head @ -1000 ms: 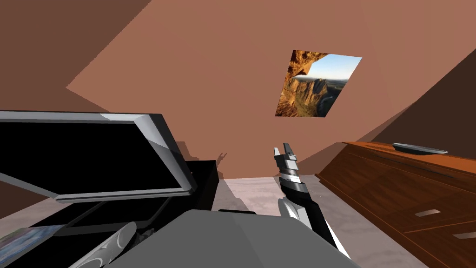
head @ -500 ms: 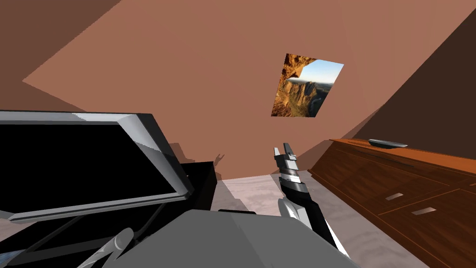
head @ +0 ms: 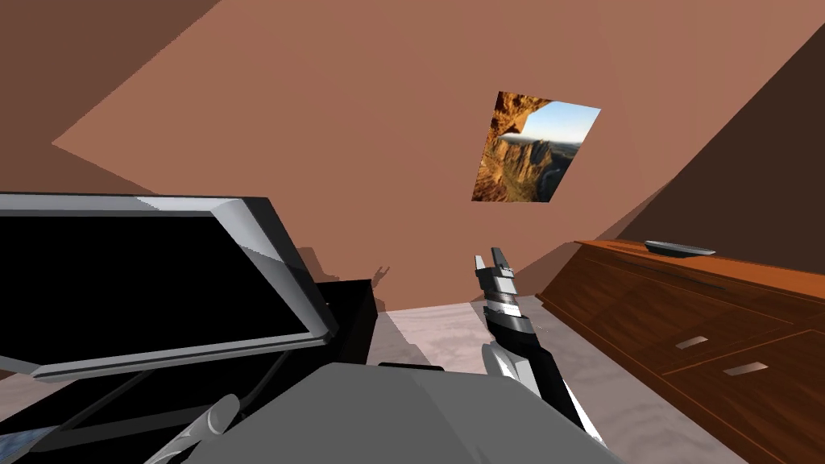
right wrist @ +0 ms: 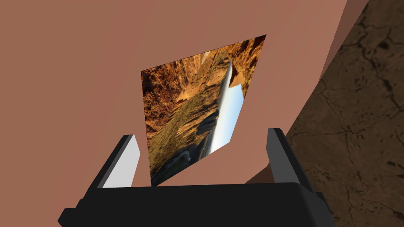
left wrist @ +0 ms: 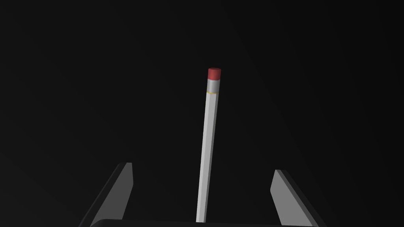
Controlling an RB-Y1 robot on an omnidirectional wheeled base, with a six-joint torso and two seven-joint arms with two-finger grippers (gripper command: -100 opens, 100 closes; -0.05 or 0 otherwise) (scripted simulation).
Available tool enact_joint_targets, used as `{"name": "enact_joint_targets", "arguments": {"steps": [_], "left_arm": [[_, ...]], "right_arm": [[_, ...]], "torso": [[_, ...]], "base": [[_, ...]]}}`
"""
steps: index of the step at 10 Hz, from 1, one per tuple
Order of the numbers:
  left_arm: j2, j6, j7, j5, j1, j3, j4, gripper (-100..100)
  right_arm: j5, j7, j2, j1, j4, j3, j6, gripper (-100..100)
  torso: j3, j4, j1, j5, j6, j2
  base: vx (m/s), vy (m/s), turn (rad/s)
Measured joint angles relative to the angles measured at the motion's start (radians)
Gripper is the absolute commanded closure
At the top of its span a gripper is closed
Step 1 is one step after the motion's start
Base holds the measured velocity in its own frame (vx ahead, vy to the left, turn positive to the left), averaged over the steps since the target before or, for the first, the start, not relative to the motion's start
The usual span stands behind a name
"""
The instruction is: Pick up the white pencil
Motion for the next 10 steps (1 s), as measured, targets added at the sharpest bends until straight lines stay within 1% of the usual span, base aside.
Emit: {"name": "enact_joint_targets", "arguments": {"steps": [1,2,3,4,8,9,10], "left_arm": [[-0.026,0.009,0.017,-0.021,0.009,-0.003,-0.031,-100],[-0.033,0.018,0.022,-0.026,0.003,-0.003,-0.022,-100],[-0.040,0.033,0.018,-0.031,-0.006,-0.001,-0.007,-100],[-0.041,0.034,0.018,-0.031,-0.007,-0.001,-0.005,100],[-0.041,0.034,0.018,-0.031,-0.007,0.000,-0.005,100],[-0.041,0.034,0.018,-0.031,-0.007,-0.001,-0.005,0],[-0.041,0.034,0.018,-0.031,-0.007,-0.001,-0.005,100]], "right_arm": [[0.000,0.000,0.000,0.000,0.000,0.000,0.000,0],[0.000,0.000,0.000,0.000,0.000,0.000,0.000,0],[0.000,0.000,0.000,0.000,0.000,0.000,0.000,0],[0.000,0.000,0.000,0.000,0.000,0.000,0.000,0],[0.000,0.000,0.000,0.000,0.000,0.000,0.000,0],[0.000,0.000,0.000,0.000,0.000,0.000,0.000,0],[0.000,0.000,0.000,0.000,0.000,0.000,0.000,0]], "torso": [[0.000,0.000,0.001,0.000,0.000,0.000],[0.000,0.000,0.000,0.000,0.000,0.000],[0.000,0.000,-0.001,0.000,0.000,0.000],[0.000,0.000,0.000,0.001,0.000,0.000],[0.000,0.000,0.001,0.001,0.000,0.000],[0.000,0.000,0.001,0.001,0.000,0.000],[0.000,0.000,0.001,0.001,0.000,0.000]], "base": [[-0.006,0.062,0.005],[-0.005,0.046,0.015],[-0.002,0.017,-0.002],[0.000,0.000,0.000],[0.000,0.000,0.000],[0.000,0.000,0.000],[0.008,-0.051,-0.043]]}}
